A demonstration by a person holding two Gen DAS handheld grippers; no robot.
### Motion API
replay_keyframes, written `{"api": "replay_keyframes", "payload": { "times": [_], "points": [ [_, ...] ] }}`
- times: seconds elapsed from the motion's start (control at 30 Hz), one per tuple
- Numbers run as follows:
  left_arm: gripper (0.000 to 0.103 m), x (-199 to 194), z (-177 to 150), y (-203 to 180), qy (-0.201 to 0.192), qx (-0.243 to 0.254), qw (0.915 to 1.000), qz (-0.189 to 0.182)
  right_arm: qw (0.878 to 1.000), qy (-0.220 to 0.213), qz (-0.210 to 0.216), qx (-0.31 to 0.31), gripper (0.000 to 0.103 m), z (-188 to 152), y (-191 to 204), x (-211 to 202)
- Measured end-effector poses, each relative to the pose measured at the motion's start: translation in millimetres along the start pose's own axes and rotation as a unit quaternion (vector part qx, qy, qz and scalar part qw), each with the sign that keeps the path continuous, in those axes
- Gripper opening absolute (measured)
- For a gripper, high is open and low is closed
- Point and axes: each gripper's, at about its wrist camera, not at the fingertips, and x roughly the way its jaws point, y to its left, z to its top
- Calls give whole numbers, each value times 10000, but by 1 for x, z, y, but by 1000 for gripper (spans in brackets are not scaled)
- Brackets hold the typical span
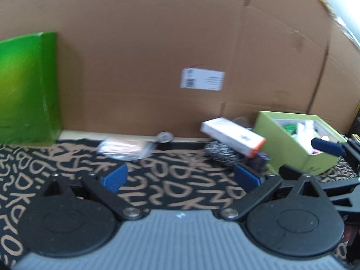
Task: Organize objects
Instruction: 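Move the right gripper toward the orange-white box, then grasp the orange-white box with the right gripper while the left gripper grasps the bag of wooden sticks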
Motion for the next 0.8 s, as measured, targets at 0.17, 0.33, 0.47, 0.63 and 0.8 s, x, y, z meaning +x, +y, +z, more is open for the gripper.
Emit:
{"api": "replay_keyframes", "payload": {
  "times": [0.17, 0.33, 0.47, 0.63, 0.8],
  "points": [
    [103, 15, 7, 29, 87, -99, 9998, 132, 9997, 123, 213, -45, 93, 12, 0, 40],
    [103, 46, 18, 43, 161, 178, 9992, 334, 9992, 379, 89, -129, 93, 17, -9, 82],
    [103, 79, 28, 51, 266, 438, 9980, 375, 9979, 630, 72, -130, 93, 19, -16, 113],
    [103, 115, 45, 65, 331, 518, 9977, 269, 9954, 956, 53, -97, 93, 17, -25, 141],
    [100, 150, 53, 74, 684, 550, 9961, 71, 9952, 957, -100, -168, 77, 14, -26, 139]
  ]
}}
